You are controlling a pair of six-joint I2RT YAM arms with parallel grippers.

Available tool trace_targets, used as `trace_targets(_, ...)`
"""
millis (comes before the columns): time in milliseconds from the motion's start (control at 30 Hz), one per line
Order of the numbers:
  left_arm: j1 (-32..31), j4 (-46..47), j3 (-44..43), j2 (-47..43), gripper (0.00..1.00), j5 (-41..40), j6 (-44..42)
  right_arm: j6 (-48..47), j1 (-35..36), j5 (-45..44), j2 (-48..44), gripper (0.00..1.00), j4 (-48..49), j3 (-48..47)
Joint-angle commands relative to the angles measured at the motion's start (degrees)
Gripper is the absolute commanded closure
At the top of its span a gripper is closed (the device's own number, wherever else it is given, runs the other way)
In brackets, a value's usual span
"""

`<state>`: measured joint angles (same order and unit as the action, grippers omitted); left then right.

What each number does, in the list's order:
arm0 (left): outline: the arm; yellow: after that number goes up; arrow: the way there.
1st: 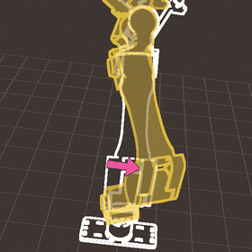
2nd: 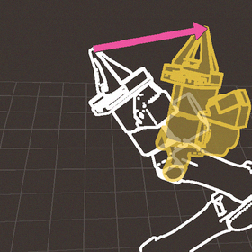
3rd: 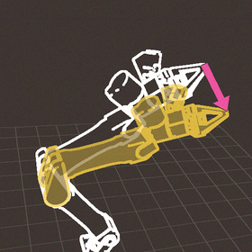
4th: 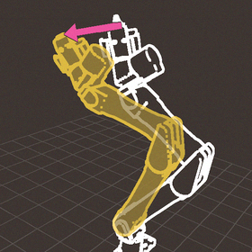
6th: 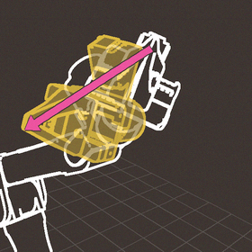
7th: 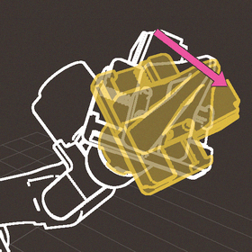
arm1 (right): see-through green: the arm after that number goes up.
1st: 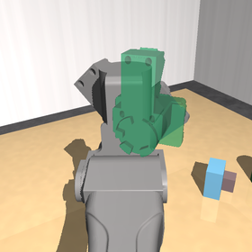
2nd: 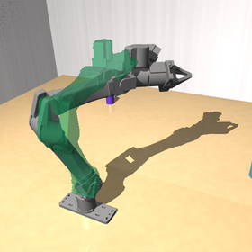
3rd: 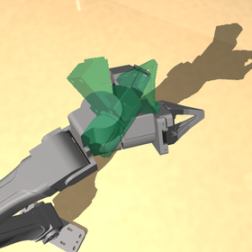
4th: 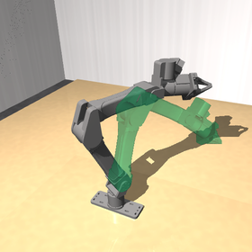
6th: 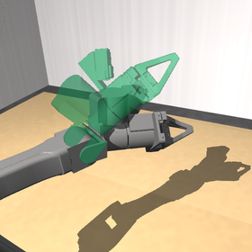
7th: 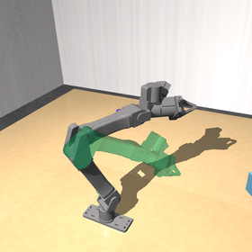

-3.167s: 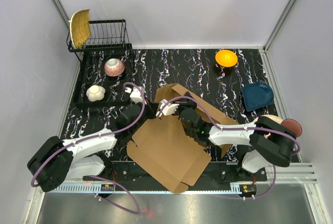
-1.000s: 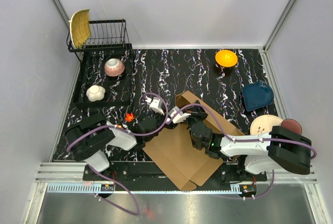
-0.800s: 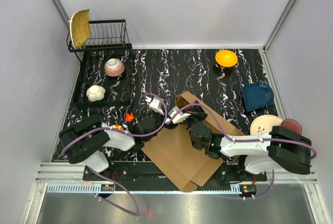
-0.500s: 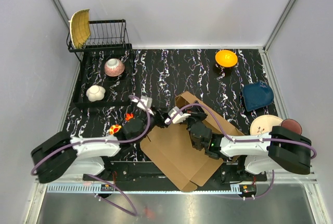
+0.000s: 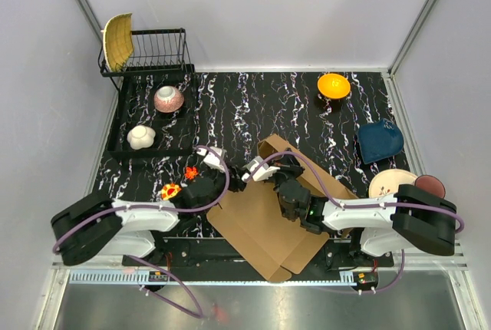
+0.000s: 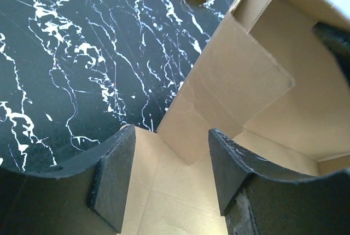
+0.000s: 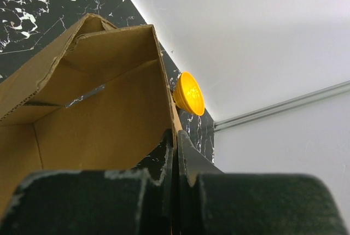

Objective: Fold the paper box

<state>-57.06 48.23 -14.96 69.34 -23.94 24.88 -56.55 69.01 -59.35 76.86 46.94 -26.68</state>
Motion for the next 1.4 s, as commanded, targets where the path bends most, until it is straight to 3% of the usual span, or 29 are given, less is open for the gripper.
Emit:
trace_targets(0,-0.25,13.26,-0.60,5.18,0.39,1.79,-4.40,9.97,1.04,4.51,0.13,1.00,-5.80,-0.04)
trace_targets(67,-0.25,19.58,0.10,7.37,0.30,2.32,-5.11,10.41,1.12,4.60,-0.04,1.00,-6.33,-0.04)
trace_targets(133,-0.16,23.04,0.37,8.87,0.01,2.85,-6.16,10.76,1.12,4.86,-0.04,1.00,-6.51,-0.13)
trace_targets(633,1.77,33.67,-6.13,23.72,0.03,6.62,-10.47,12.96,1.12,5.74,1.36,1.00,-8.09,-0.39)
trace_targets(933,5.02,46.94,-8.50,32.69,0.18,12.78,-8.98,15.07,1.12,6.27,1.89,1.00,-10.72,-0.83)
trace_targets(1133,5.55,47.31,-9.73,33.40,0.27,15.33,-10.73,16.39,1.12,6.35,1.98,1.00,-11.60,-0.83)
trace_targets(1367,6.17,47.22,-11.75,31.73,0.23,16.91,-12.49,16.74,1.12,6.62,2.86,1.00,-11.43,-0.83)
